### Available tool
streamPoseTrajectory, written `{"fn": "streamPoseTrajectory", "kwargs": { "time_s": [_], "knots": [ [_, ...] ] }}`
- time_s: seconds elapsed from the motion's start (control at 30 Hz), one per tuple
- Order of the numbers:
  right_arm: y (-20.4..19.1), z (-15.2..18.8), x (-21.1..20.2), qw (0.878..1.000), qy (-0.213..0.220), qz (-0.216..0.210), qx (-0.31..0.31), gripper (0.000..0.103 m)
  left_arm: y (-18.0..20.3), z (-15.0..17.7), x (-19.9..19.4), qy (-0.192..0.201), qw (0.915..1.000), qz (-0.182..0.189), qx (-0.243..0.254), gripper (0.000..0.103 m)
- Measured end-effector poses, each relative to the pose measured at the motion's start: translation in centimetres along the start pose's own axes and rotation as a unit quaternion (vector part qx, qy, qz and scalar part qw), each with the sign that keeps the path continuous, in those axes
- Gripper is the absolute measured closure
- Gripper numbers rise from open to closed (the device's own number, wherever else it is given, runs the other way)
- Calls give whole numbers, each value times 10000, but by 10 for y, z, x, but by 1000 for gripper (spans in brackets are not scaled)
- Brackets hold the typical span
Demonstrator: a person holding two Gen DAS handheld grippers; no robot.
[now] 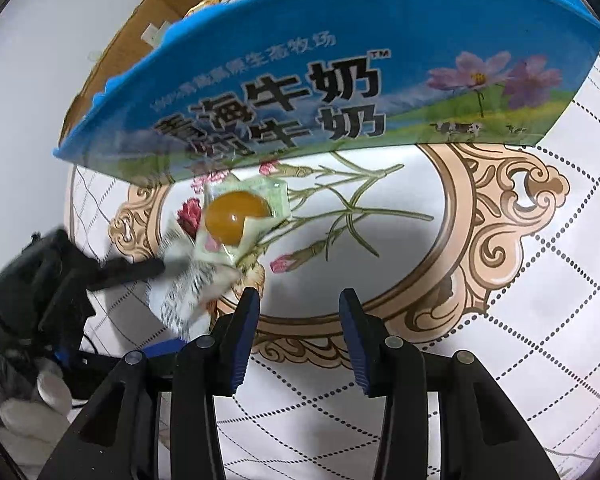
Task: Organize snacks
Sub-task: 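Grasp the white bread bag with the left tool while the right tool grasps the egg-yolk snack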
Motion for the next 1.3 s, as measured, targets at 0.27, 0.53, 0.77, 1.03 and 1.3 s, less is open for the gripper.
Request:
{"fn": "streamPoseTrajectory", "kwargs": {
  "time_s": [0.27,0.53,0.77,1.03,1.3],
  "knots": [
    [-13,4,-8,9989,-13,225,-408,43,23,20,-17,455,9594,-1471,2364,35],
    [-3,1,-13,9996,-97,191,-210,31,76,62,-13,817,8020,-2977,5114,35],
    [12,0,-30,9994,29,319,-123,30,73,29,41,-114,7316,-3747,5694,36],
    [-7,-13,-29,9993,249,141,-229,30,46,-14,-9,485,8257,-3235,4595,57],
    [-67,-34,7,9933,342,357,-1048,36,9,-49,-52,708,8878,-2744,3626,54]
  ]
}}
Point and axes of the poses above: each gripper's, at about its wrist camera, not at the fingertips, and x roughly the way its jaws point, y to its right, z to its underside, the point moved 5 cm from there along x, roughly the way its jaws point, and after that the axes turned 7 degrees about x, right-handed, at the moved point
